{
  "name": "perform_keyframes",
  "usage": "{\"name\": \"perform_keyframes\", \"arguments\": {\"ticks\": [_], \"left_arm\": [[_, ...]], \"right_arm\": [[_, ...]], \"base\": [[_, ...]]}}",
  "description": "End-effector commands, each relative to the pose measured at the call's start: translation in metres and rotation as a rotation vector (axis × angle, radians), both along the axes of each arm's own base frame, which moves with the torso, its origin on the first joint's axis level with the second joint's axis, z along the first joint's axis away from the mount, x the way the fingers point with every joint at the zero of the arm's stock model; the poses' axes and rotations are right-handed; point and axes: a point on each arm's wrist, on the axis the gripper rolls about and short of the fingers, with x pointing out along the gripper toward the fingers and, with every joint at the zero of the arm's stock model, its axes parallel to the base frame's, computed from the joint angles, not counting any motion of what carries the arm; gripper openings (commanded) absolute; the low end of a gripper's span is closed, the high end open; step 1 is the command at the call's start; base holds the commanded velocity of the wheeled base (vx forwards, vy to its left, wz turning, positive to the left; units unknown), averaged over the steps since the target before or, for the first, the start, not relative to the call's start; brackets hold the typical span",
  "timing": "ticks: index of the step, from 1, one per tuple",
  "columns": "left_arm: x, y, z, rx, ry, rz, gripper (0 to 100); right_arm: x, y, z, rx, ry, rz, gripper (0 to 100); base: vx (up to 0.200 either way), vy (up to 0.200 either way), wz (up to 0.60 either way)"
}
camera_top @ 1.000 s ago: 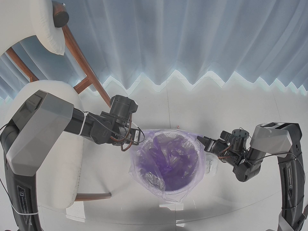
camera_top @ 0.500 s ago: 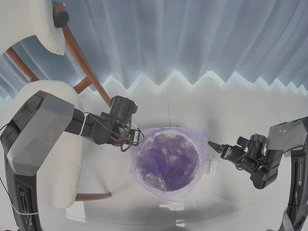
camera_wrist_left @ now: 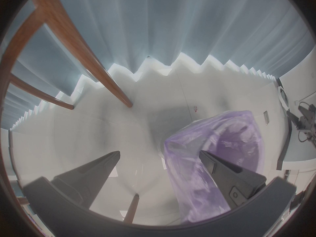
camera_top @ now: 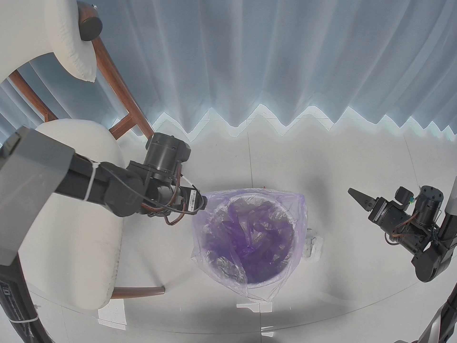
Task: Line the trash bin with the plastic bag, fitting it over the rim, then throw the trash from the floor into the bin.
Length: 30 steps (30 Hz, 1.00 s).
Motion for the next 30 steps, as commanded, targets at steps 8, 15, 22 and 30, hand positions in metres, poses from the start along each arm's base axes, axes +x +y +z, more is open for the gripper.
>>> {"name": "perform_keyframes", "arguments": {"ticks": [8, 15, 22, 30], "left_arm": [[-0.128, 0.045, 0.004, -0.265, -0.094, -0.158, 100], [-0.152, 0.03, -0.035, -0.613, -0.204, -0.138, 100], [-0.162, 0.032, 0.007, -0.813, -0.282, -0.201, 100], [-0.132, 0.028, 0.064, -1.355, -0.259, -0.028, 100]], "right_arm": [[-0.065, 0.004, 0.03, -0.034, -0.07, -0.003, 100], [-0.083, 0.005, 0.033, -0.057, -0.081, -0.007, 100], [-0.084, 0.005, 0.034, -0.081, -0.091, -0.004, 100], [-0.085, 0.005, 0.033, -0.087, -0.073, -0.015, 100]], "base": [[0.0, 0.0, 0.0], [0.0, 0.0, 0.0], [0.0, 0.0, 0.0], [0.0, 0.0, 0.0]]}}
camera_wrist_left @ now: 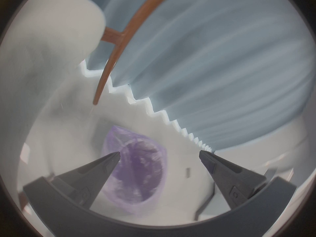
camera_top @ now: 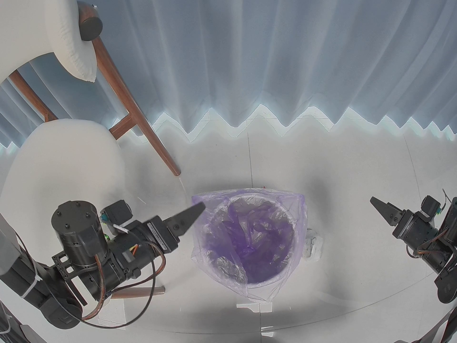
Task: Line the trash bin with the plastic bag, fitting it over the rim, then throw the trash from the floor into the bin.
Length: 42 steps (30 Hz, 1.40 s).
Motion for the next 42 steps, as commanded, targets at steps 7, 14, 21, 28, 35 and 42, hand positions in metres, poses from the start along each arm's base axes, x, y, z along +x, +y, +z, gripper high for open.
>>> {"name": "perform_keyframes", "arguments": {"ticks": [7, 14, 21, 28, 35, 42], "left_arm": [[0.005, -0.029, 0.014, -0.169, 0.234, -0.098, 100], [0.003, -0.063, -0.002, 0.064, 0.396, 0.045, 100], [0.026, -0.021, -0.01, -0.004, 0.464, 0.195, 100], [0.025, 0.005, -0.004, -0.066, 0.486, 0.196, 100], [0.012, -0.002, -0.011, -0.024, 0.505, 0.139, 100], [0.004, -0.038, -0.039, 0.137, 0.475, 0.01, 100]], "right_arm": [[-0.013, 0.001, 0.004, -0.018, -0.002, -0.007, 100], [-0.019, 0.001, 0.007, -0.016, 0.006, -0.009, 100], [-0.021, 0.001, 0.007, -0.009, 0.017, -0.011, 100], [-0.021, 0.001, 0.007, -0.01, 0.02, -0.011, 100], [-0.021, 0.001, 0.007, -0.014, 0.016, -0.01, 100], [-0.021, 0.002, 0.008, -0.02, 0.012, -0.019, 100]], "base": [[0.0, 0.0, 0.0], [0.0, 0.0, 0.0], [-0.057, 0.0, 0.0], [-0.2, 0.0, 0.0], [-0.171, 0.0, 0.0], [0.0, 0.0, 0.0]]}}
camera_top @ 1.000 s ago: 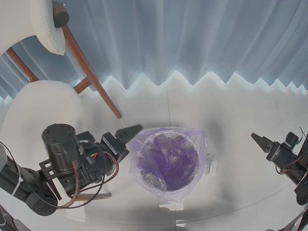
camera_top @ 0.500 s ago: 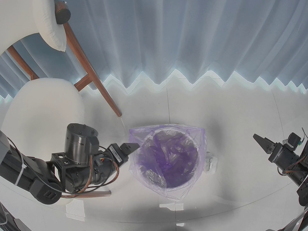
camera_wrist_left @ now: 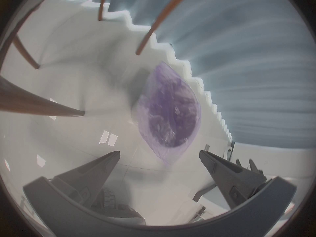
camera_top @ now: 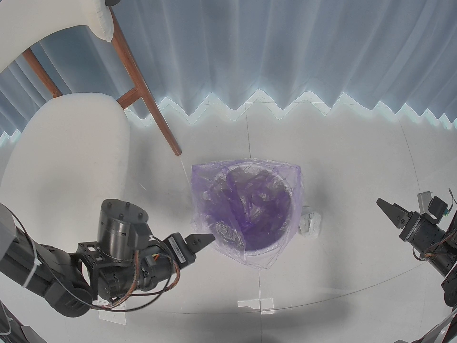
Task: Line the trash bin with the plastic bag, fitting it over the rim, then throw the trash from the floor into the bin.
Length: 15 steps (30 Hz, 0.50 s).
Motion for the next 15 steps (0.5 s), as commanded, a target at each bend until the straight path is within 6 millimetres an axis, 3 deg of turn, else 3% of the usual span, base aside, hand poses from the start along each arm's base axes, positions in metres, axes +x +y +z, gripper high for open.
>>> {"name": "perform_keyframes", "arguments": {"ticks": [1, 8, 15], "left_arm": [[0.0, -0.023, -0.022, 0.055, -0.009, -0.071, 100], [0.028, -0.036, -0.039, 0.061, -0.132, -0.035, 100], [0.055, -0.028, -0.056, 0.2, -0.182, -0.046, 100]], "right_arm": [[-0.004, 0.0, -0.003, -0.002, 0.013, -0.01, 100], [-0.006, 0.001, 0.001, -0.004, -0.007, -0.014, 100], [-0.006, 0.0, -0.001, -0.003, 0.012, -0.016, 100]], "base": [[0.0, 0.0, 0.0], [0.0, 0.0, 0.0], [0.0, 0.0, 0.0]]}}
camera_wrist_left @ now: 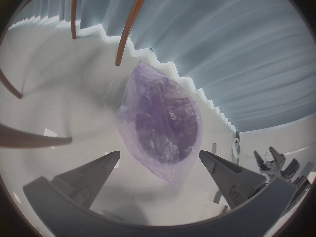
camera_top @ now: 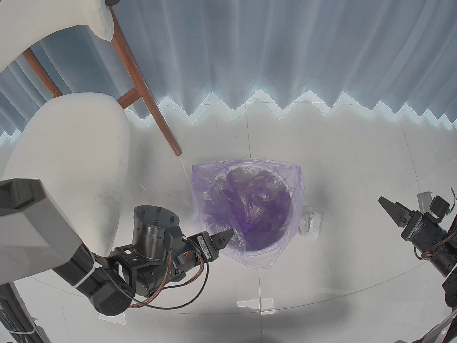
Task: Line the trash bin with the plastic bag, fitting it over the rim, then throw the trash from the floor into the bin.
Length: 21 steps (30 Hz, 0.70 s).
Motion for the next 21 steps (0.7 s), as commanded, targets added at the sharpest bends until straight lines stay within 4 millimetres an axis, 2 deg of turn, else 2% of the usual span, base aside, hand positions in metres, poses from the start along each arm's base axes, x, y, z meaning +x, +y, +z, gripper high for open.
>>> {"name": "perform_keyframes", "arguments": {"ticks": [1, 8, 13, 19, 20, 21], "left_arm": [[0.022, 0.007, -0.023, 0.071, 0.015, 0.035, 100], [0.043, 0.012, -0.015, 0.046, -0.022, 0.074, 100], [0.047, 0.006, -0.018, 0.045, -0.023, 0.064, 100], [0.05, 0.005, -0.032, 0.067, 0.0, 0.072, 100], [0.05, 0.006, -0.032, 0.07, 0.0, 0.076, 0], [0.05, 0.007, -0.033, 0.072, 0.001, 0.078, 0]], "right_arm": [[-0.004, 0.0, -0.005, 0.004, 0.034, -0.001, 100], [-0.005, 0.0, -0.005, 0.004, 0.046, -0.005, 100], [-0.005, 0.0, -0.006, 0.005, 0.056, -0.005, 100], [-0.005, 0.001, -0.006, 0.005, 0.058, -0.003, 100], [-0.005, 0.001, -0.006, 0.005, 0.058, -0.003, 100], [-0.005, 0.001, -0.006, 0.005, 0.058, -0.003, 100]], "base": [[0.0, 0.0, 0.0], [0.0, 0.0, 0.0], [0.0, 0.0, 0.0], [0.0, 0.0, 0.0], [0.0, 0.0, 0.0], [0.0, 0.0, 0.0]]}}
